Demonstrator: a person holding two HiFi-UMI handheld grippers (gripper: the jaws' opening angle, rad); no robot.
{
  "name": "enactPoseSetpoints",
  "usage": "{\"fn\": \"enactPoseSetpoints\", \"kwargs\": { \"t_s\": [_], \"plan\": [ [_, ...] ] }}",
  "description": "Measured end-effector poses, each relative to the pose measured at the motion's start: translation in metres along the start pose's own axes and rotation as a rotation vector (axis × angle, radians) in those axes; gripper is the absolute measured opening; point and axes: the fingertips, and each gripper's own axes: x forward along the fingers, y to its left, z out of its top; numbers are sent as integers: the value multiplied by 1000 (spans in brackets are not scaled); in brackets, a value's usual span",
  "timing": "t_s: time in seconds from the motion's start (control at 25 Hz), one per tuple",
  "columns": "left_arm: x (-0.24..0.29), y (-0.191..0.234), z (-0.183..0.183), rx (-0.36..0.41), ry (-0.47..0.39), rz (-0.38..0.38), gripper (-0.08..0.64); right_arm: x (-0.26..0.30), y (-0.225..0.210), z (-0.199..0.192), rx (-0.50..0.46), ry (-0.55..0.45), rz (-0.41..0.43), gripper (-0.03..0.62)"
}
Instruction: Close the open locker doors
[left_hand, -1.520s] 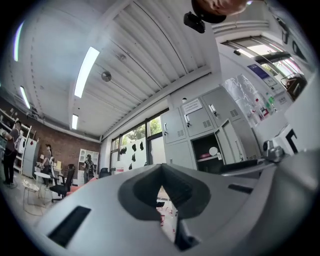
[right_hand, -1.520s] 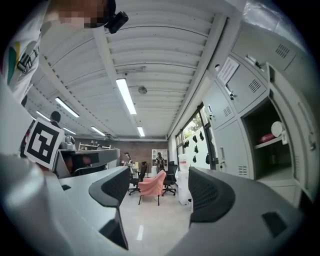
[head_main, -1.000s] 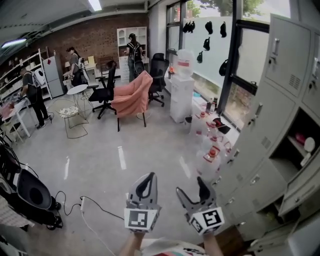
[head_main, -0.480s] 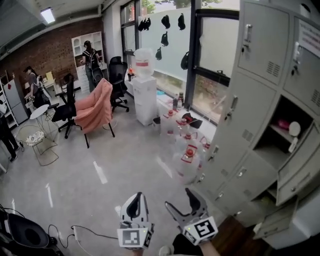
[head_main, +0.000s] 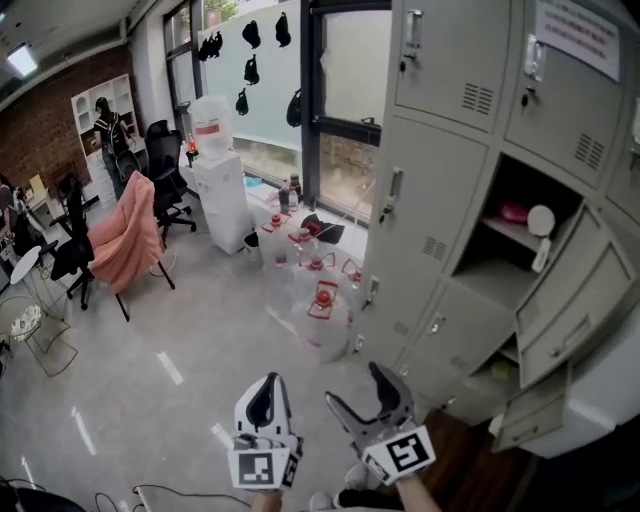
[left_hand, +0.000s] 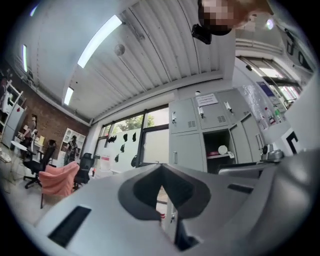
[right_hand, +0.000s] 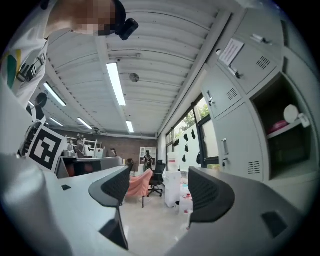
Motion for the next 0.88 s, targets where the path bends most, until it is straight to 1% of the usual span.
{"fn": "enactPoseSetpoints", "kwargs": {
  "t_s": [0.08, 0.28, 0.4, 0.6, 0.8, 0.88],
  "plan": [
    [30, -30, 1, -7, -25, -68, 6, -12, -34, 8, -21, -15, -75, 341],
    [90, -119, -3, -30, -44, -266, 6, -48, -113, 14, -64, -6, -231, 341],
    [121, -168, -2, -60, -53, -372, 6, -73, -154, 21, -81, -37, -337, 341],
    [138, -254, -3, -87, -54, -573, 6, -130, -196, 38, -102, -85, -513, 341],
    [145, -323, -2, -93, -50, -742, 6, -178, -230, 49, -134, -74, -680, 341],
    [148, -347, -2, -108, -32, -805, 6, -198, -239, 52, -143, -70, -758, 341]
  ]
}}
